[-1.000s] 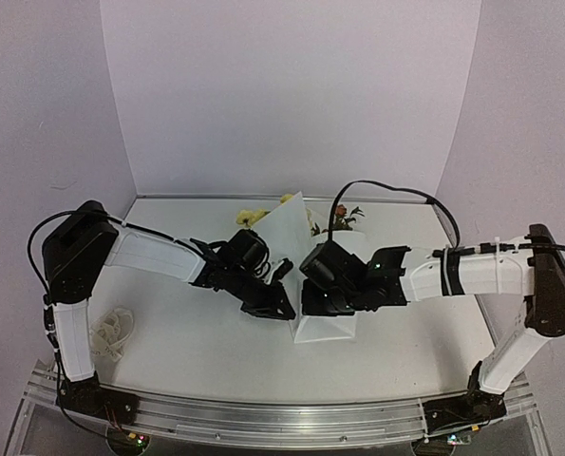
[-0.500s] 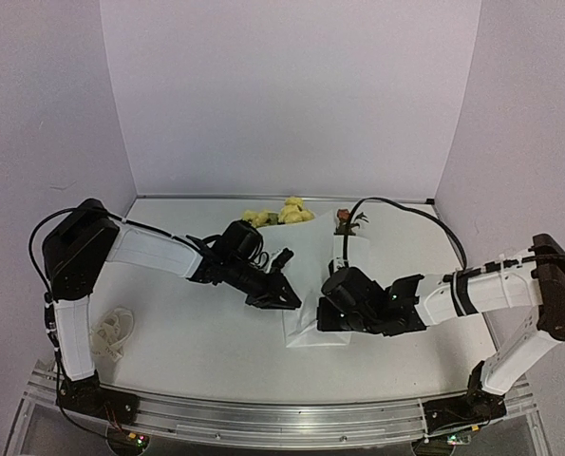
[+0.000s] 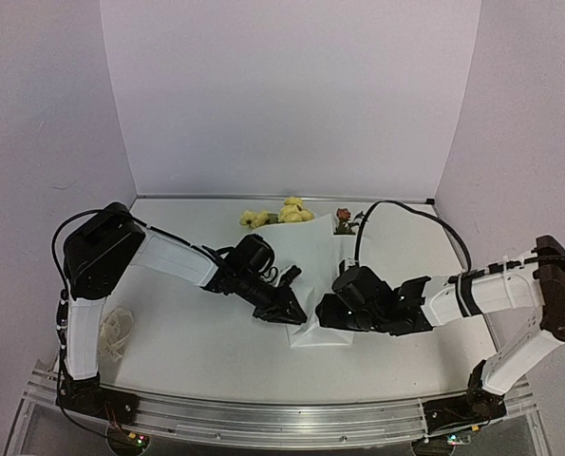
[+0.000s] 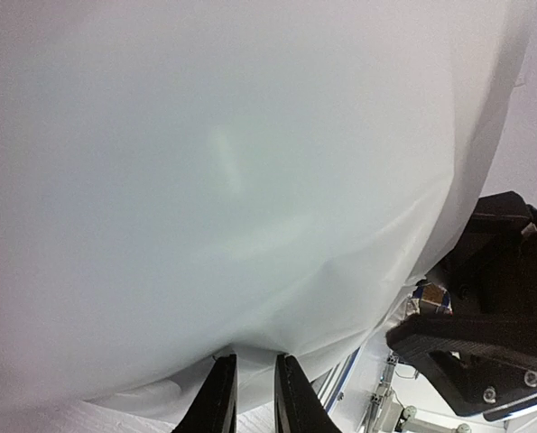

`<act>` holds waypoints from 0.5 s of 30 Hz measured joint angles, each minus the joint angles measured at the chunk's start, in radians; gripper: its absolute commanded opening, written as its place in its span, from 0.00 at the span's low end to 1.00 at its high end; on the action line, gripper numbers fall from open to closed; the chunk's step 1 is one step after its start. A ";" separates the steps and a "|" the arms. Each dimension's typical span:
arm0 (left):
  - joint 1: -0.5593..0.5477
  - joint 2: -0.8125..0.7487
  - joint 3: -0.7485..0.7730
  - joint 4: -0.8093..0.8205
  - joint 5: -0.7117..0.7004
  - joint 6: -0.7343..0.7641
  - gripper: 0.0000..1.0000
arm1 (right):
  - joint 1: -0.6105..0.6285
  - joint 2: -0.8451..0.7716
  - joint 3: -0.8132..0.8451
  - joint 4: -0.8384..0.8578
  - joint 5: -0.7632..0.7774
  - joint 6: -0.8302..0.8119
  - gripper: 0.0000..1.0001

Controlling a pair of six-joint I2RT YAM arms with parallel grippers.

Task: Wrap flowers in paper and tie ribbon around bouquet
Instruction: Fold the wrapping paper along the fold line into a two-thirds folded shape.

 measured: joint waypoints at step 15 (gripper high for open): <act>-0.021 0.031 0.043 -0.091 -0.077 0.007 0.16 | -0.070 -0.075 -0.047 -0.024 -0.088 0.107 0.24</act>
